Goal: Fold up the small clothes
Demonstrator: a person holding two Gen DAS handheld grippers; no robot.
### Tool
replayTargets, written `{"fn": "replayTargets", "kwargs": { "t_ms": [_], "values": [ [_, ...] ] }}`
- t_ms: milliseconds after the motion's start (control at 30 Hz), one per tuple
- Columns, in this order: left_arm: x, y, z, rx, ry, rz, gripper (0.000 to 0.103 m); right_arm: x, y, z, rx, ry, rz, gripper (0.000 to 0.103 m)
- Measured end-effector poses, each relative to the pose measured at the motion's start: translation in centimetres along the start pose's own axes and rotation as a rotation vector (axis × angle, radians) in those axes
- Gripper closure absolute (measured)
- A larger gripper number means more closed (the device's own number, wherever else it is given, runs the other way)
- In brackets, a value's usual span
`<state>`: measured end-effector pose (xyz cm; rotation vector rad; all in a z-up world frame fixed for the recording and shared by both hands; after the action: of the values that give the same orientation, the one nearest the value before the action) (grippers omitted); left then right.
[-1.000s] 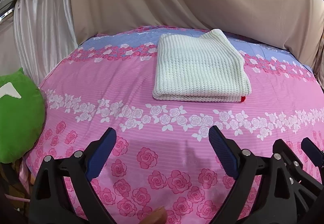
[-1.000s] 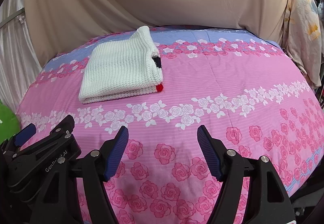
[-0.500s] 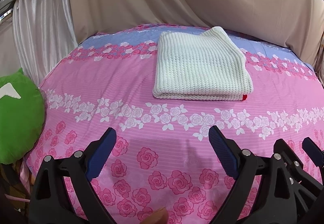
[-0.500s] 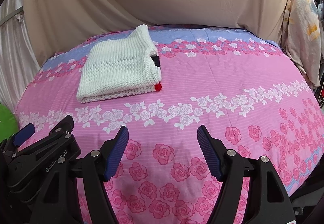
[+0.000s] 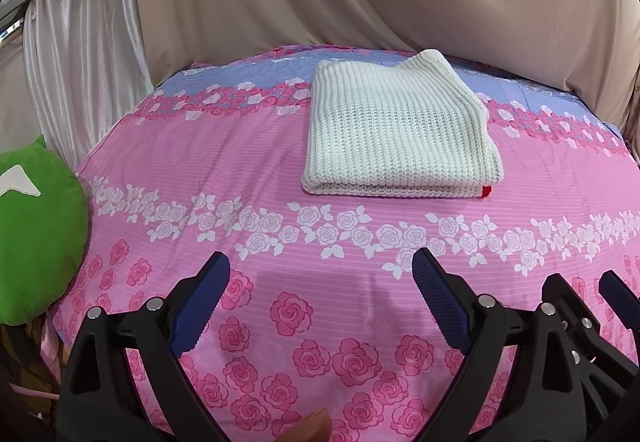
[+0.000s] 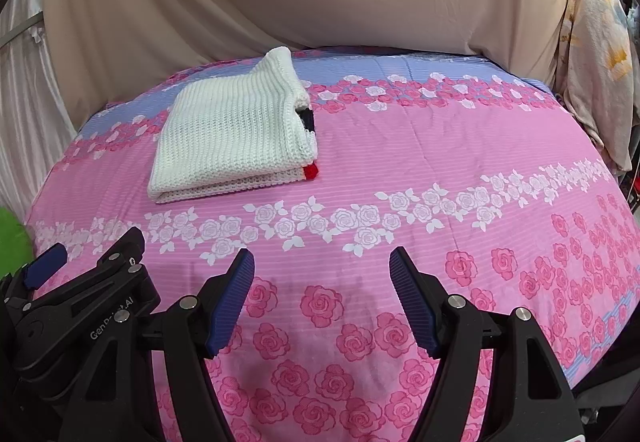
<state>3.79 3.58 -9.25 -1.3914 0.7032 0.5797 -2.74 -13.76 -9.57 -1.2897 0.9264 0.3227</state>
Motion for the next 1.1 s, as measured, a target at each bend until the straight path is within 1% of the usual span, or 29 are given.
{"fn": "replayTargets", "kwargs": {
  "t_ms": [967,1100],
  "values": [
    [0.85,-0.07,-0.05,0.014,-0.008,0.019,0.014,0.62,0.18,-0.24,0.000,-0.004,0.012,0.034],
    [0.94,-0.08,-0.27,0.027,-0.012,0.013,0.015,0.73,0.18,-0.29,-0.001,-0.005,0.013,0.034]
  ]
}}
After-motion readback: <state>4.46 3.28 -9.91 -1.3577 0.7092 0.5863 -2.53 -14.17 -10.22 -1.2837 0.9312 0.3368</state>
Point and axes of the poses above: each gripper's, at about its wrist camera, not at the fingertips, and x roughly the way its jaws point, z to its left, y to its underside, the point moved 4 cm from there along x, roughly the way its jaws point, and after that the axes turned 1 degree about -z, right-handed, at the moved point
